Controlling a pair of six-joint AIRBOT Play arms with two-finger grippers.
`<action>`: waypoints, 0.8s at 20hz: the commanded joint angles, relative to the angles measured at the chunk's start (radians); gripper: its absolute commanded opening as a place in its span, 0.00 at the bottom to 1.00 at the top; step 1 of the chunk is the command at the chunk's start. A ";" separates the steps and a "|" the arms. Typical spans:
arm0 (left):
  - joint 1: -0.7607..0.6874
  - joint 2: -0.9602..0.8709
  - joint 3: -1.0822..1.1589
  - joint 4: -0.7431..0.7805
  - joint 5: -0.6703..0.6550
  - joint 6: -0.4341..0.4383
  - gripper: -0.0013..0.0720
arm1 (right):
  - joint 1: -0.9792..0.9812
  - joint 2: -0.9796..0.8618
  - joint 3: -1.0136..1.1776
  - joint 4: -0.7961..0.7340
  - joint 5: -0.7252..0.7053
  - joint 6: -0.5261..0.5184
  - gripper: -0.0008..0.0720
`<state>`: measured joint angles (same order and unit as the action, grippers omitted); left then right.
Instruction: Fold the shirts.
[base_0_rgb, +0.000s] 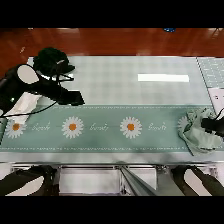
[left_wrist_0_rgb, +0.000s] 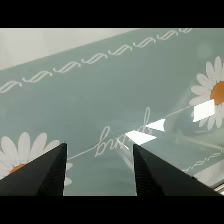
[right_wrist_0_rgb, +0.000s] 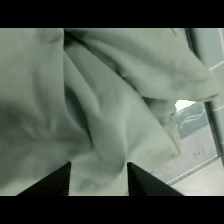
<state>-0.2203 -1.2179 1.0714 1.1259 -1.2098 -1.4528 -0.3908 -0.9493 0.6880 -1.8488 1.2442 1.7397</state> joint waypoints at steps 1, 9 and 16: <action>-0.001 0.002 -0.028 -0.012 -0.002 -0.008 0.71 | -0.084 -0.111 -0.025 0.132 -0.077 -0.075 0.57; 0.024 0.002 -0.046 -0.004 0.032 -0.007 0.71 | -0.082 -0.227 0.038 0.369 -0.145 -0.240 0.05; 0.229 0.079 -0.035 -0.006 0.083 0.020 0.71 | -0.032 -0.071 0.517 0.687 -0.112 -0.356 0.05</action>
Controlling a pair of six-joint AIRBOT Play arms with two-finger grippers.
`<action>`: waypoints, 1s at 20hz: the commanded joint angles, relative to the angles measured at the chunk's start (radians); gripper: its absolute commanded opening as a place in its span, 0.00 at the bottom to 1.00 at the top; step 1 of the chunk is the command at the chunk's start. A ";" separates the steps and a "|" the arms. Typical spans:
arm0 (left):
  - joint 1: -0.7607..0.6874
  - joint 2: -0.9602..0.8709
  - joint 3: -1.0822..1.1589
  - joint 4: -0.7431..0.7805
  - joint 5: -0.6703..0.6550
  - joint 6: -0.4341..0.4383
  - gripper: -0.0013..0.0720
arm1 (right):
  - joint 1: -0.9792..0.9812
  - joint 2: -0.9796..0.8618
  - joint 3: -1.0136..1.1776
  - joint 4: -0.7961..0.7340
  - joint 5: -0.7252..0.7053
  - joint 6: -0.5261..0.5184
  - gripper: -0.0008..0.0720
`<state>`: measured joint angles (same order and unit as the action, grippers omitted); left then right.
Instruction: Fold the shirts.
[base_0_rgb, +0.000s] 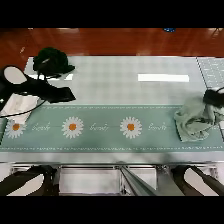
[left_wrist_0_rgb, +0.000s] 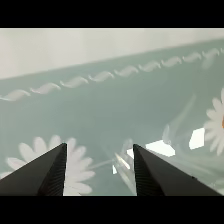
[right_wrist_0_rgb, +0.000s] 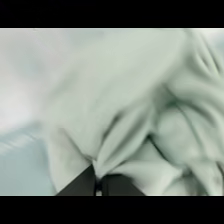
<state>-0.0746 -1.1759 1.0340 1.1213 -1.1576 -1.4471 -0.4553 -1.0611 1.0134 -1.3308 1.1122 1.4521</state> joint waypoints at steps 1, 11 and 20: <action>0.111 0.060 0.002 -0.008 0.031 0.016 0.71 | 0.081 0.043 0.281 0.179 0.025 -0.072 0.05; 0.132 0.204 -0.022 -0.006 0.000 0.040 0.71 | 0.475 0.042 0.856 0.184 -0.077 -0.027 0.05; 0.192 0.216 -0.021 0.003 0.055 0.035 0.71 | 0.857 -0.077 0.872 0.166 0.039 0.003 0.05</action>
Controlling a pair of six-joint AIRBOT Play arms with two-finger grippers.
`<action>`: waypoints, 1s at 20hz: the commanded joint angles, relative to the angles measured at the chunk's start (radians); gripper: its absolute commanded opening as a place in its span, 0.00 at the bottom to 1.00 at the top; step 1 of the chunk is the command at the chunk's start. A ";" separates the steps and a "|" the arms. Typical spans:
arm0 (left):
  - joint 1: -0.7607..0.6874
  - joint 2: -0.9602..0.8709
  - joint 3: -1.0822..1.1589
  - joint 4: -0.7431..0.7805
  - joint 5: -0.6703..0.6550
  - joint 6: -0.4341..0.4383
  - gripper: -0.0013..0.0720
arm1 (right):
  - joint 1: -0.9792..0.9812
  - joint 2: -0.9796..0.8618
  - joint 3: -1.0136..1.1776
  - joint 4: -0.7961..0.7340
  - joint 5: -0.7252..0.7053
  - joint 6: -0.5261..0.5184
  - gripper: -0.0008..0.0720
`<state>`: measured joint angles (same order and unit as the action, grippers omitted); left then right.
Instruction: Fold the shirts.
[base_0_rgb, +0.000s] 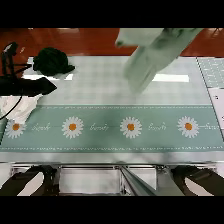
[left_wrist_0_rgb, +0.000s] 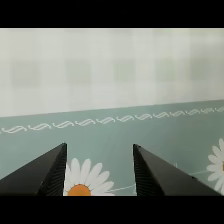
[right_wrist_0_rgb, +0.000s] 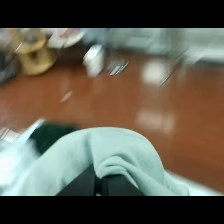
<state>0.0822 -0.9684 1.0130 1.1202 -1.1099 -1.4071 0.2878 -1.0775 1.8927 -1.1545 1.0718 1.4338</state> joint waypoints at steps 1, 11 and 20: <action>0.061 0.014 0.000 0.005 0.005 -0.013 0.71 | 0.150 -0.095 -0.030 -0.010 0.094 0.026 0.05; 0.011 0.058 -0.021 0.002 -0.052 -0.028 0.71 | 0.461 -0.547 -0.454 0.296 -0.311 0.090 0.05; -0.037 0.060 -0.144 0.005 -0.131 -0.035 0.71 | -0.081 -0.267 -0.430 -0.089 0.245 0.085 0.57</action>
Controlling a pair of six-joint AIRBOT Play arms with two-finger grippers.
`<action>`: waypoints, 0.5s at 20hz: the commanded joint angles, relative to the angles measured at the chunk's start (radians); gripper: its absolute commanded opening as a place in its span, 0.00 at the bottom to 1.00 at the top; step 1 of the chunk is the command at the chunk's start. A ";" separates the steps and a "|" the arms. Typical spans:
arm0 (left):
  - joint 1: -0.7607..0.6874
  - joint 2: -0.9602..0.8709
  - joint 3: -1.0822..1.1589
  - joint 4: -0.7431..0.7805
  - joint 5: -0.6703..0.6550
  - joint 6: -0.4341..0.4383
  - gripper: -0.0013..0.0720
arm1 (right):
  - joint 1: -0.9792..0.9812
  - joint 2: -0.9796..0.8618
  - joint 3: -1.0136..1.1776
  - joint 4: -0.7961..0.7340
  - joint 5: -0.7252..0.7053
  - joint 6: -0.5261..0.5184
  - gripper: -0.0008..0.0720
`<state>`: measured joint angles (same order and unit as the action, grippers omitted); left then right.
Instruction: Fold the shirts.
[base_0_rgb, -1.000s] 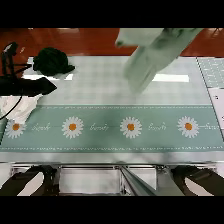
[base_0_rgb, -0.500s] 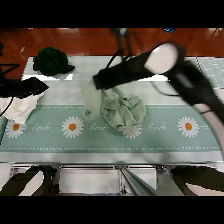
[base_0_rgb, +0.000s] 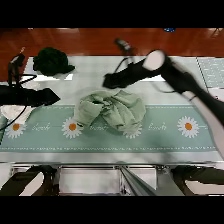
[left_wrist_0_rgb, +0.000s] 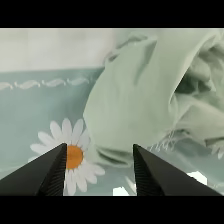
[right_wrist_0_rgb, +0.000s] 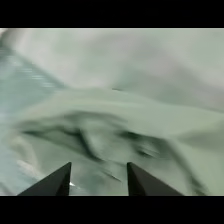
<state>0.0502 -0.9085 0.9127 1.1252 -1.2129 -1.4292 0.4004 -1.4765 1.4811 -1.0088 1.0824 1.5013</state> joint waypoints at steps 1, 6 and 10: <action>-0.005 -0.001 -0.089 -0.006 -0.005 -0.035 0.71 | -0.276 0.213 -0.091 -0.323 0.239 0.018 0.57; -0.005 -0.002 -0.418 -0.216 0.117 0.036 0.71 | -0.698 0.536 -0.685 -0.115 0.055 -0.051 0.57; -0.011 -0.021 -0.512 -0.380 0.273 0.147 0.71 | -0.808 0.608 -0.941 0.132 0.013 -0.218 0.57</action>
<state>0.0444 -0.9165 0.4797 0.8848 -1.0569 -1.3590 -0.3080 -0.9424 0.7284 -1.0405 1.1412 1.3964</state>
